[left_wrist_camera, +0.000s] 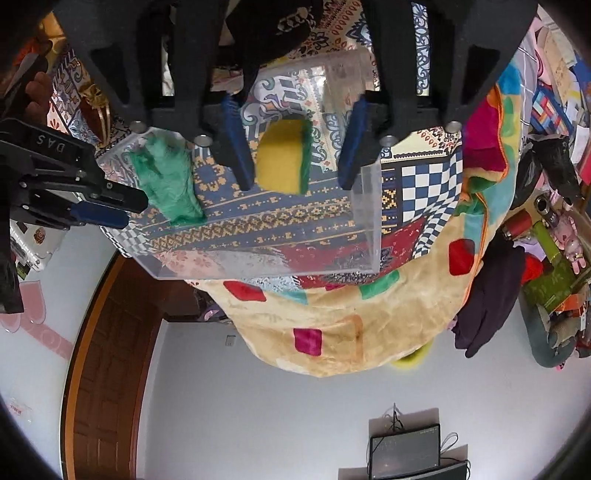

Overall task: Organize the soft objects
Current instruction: 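Carry the sponge and glove over the clear box and open both tools, then grasp the white strapped bag with the left tool while the right tool grasps the red pouch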

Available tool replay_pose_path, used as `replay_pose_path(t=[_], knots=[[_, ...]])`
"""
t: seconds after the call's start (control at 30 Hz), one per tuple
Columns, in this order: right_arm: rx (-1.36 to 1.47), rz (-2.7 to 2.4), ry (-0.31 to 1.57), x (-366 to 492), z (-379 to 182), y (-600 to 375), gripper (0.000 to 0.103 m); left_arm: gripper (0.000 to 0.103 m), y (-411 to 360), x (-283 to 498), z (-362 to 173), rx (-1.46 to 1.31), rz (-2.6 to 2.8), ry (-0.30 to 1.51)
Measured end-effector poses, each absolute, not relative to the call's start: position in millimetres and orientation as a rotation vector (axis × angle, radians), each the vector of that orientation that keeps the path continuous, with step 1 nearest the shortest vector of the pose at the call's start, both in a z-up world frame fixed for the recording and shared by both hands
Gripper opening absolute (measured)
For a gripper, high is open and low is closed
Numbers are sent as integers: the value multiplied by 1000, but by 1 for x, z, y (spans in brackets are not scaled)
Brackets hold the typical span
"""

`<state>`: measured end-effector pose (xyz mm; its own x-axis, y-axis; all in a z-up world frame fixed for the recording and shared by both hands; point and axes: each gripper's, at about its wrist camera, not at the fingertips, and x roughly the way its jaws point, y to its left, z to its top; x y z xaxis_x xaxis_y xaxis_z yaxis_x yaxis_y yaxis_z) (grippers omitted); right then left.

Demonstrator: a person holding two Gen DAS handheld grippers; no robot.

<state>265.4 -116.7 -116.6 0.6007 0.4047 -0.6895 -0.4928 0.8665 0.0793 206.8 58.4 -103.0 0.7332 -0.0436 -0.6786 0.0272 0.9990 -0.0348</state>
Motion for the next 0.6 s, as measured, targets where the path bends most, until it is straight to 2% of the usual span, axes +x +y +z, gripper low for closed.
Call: replay_pose_path(t=[0.1, 0.17, 0.3, 0.4, 0.47, 0.6], knots=[[-112, 529, 741, 260, -107, -118, 41, 51, 58, 199, -93, -17, -42, 723], [-94, 543, 723, 255, -98, -122, 43, 59, 57, 191, -84, -17, -45, 698], [-66, 561, 662, 238, -77, -133, 52, 69, 55, 169, -63, -3, -45, 631], [-62, 566, 622, 223, -63, -139, 53, 80, 50, 150, -49, 10, -46, 583], [-60, 567, 604, 212, -56, -144, 59, 88, 47, 139, -43, 17, -48, 563], [-81, 554, 578, 192, -51, -156, 60, 97, 38, 118, -40, 51, -51, 545]])
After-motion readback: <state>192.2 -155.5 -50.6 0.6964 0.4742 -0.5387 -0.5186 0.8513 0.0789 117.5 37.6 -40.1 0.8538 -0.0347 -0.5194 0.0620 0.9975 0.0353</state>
